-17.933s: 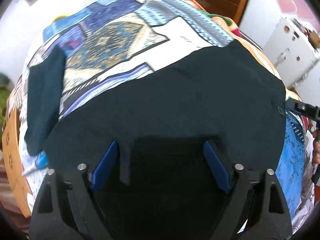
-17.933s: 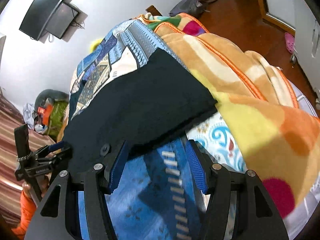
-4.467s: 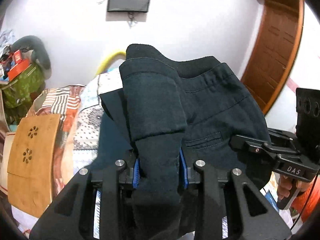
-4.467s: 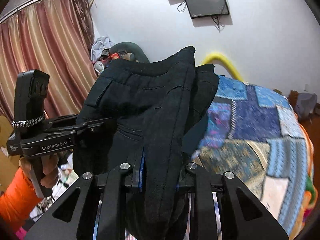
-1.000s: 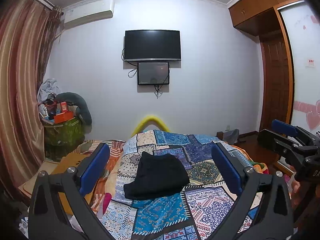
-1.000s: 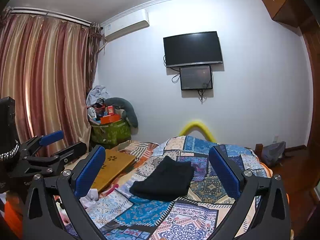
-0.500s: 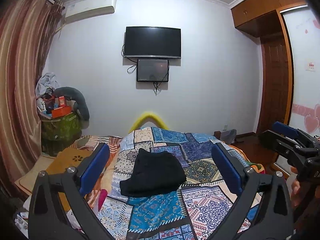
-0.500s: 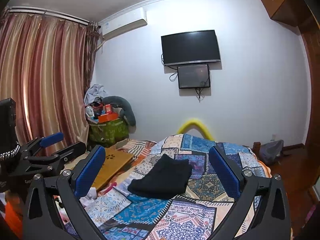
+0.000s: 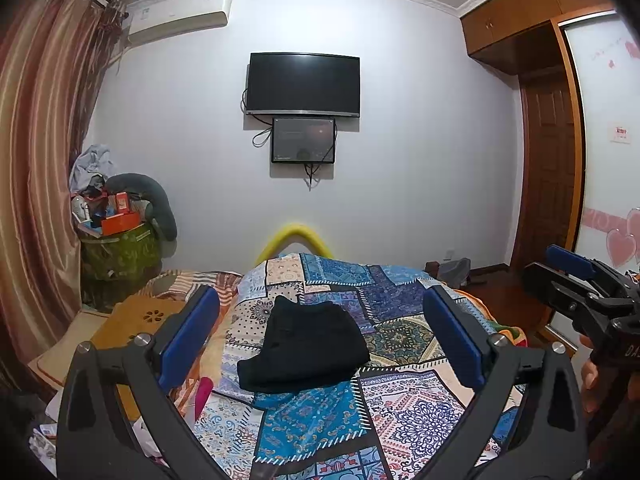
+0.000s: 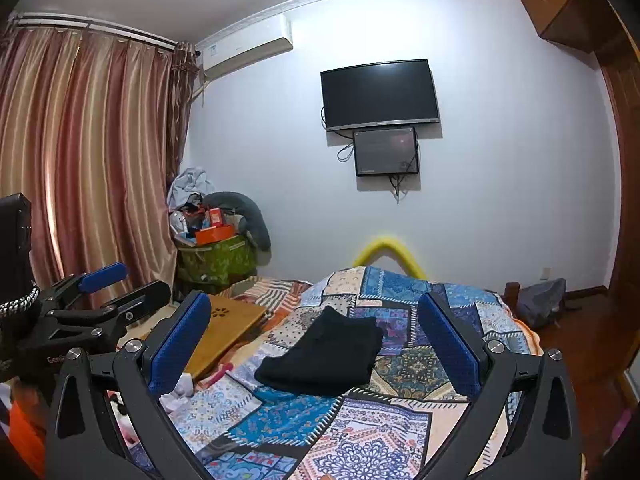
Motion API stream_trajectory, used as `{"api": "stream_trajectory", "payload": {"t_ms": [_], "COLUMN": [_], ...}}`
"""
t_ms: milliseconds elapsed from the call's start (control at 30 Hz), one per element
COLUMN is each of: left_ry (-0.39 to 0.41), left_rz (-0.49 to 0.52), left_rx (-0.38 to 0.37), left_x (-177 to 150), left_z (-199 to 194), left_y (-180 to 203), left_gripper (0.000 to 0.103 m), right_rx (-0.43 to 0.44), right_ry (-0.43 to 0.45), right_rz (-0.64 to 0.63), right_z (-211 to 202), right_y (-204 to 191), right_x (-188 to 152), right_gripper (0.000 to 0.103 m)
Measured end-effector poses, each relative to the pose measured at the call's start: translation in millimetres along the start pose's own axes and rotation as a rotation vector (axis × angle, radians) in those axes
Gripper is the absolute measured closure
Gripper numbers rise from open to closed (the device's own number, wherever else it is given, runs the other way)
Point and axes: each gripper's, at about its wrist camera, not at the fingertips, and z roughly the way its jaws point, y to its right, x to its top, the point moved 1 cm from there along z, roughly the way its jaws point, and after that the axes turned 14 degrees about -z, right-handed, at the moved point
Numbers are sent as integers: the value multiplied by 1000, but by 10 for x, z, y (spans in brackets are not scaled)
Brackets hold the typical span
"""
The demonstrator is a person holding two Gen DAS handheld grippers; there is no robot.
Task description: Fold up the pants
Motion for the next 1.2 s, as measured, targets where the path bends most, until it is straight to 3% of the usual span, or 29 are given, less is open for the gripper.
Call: {"api": "stream_trajectory", "payload": {"t_ms": [1200], "left_ry": [-36], "left_rz": [0], "left_rx": [-43], "left_x": [-46], "left_z": [22], "left_y": [67], "left_gripper": [0], "right_rx": [-5], "right_ry": [-12], "right_rz": [17], "right_z": [12], "right_y": [6], "right_x": [-35], "right_gripper": [0]}}
